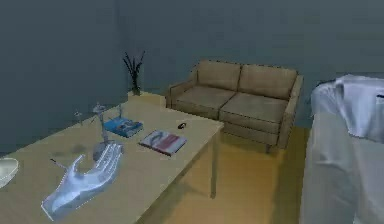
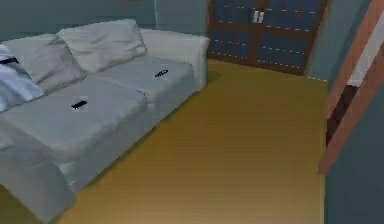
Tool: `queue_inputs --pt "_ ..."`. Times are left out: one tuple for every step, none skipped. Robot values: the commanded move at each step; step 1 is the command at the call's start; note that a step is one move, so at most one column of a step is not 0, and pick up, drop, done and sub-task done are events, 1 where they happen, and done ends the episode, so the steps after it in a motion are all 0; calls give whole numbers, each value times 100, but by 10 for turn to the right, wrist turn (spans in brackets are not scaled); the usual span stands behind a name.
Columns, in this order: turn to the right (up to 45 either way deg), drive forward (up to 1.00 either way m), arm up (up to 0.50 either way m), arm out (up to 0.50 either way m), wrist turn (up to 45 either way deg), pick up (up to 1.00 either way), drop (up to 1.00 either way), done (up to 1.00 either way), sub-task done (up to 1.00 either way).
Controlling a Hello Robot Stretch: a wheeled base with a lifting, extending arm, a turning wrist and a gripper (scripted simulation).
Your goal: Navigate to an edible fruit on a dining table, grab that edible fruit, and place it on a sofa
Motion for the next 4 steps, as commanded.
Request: queue_inputs --pt "450 0 0 0 0 0 0 0 0" --pt "450 0 0 0 0 0 0 0 0" --pt "270 0 0 0 0 0 0 0 0" --pt "0 100 0 0 0 0 0 0 0"
